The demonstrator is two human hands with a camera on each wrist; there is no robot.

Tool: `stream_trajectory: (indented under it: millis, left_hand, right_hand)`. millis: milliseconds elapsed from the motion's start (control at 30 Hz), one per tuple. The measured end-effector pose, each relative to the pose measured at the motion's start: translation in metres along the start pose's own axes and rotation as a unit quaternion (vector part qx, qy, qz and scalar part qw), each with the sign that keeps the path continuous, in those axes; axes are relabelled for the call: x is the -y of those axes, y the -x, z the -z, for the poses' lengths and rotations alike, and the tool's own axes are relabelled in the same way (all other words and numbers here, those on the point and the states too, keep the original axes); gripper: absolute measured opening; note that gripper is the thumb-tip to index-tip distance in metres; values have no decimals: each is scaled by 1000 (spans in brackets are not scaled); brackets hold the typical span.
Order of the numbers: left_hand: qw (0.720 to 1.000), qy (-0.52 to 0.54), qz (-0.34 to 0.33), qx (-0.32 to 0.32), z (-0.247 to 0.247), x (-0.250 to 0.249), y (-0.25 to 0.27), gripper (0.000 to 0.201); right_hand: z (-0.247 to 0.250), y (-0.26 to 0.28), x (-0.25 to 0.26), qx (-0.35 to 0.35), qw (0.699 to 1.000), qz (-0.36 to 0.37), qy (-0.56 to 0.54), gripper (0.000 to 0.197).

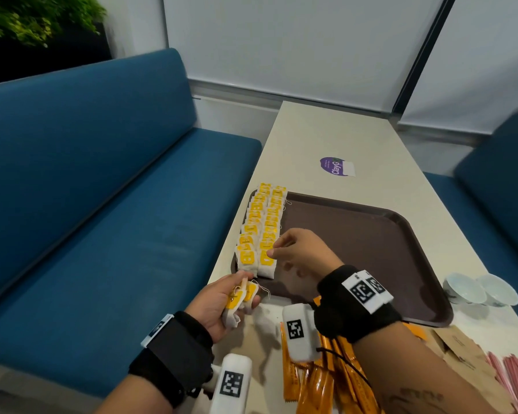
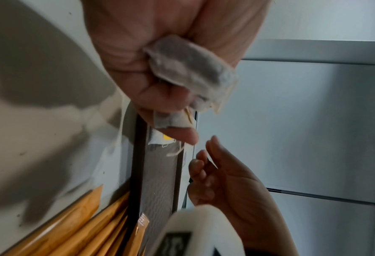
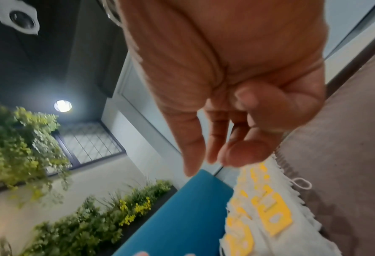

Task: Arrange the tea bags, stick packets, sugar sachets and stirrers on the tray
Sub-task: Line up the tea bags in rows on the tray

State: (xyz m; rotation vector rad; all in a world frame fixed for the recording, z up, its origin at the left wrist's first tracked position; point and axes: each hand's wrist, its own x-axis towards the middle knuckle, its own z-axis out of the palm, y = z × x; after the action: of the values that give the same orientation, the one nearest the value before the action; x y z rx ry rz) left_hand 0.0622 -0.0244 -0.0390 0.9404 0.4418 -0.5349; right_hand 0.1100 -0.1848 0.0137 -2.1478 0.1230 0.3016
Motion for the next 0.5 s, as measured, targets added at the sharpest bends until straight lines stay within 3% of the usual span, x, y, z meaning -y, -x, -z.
stream_trajectory:
  millis: [200,367,500]
  left_hand:
    - [999,-5,7,39,-9,5,1,27]
    - [998,-41,16,47,-10,14,3,34]
    - [998,-43,15,33,-8,20,5,37]
  right_hand:
    - [1,38,2,163,987,-2,17,14]
    - [-12,47,-8,90,995,-40,33,25]
    - [-20,51,-8,101,993,-32,60,23]
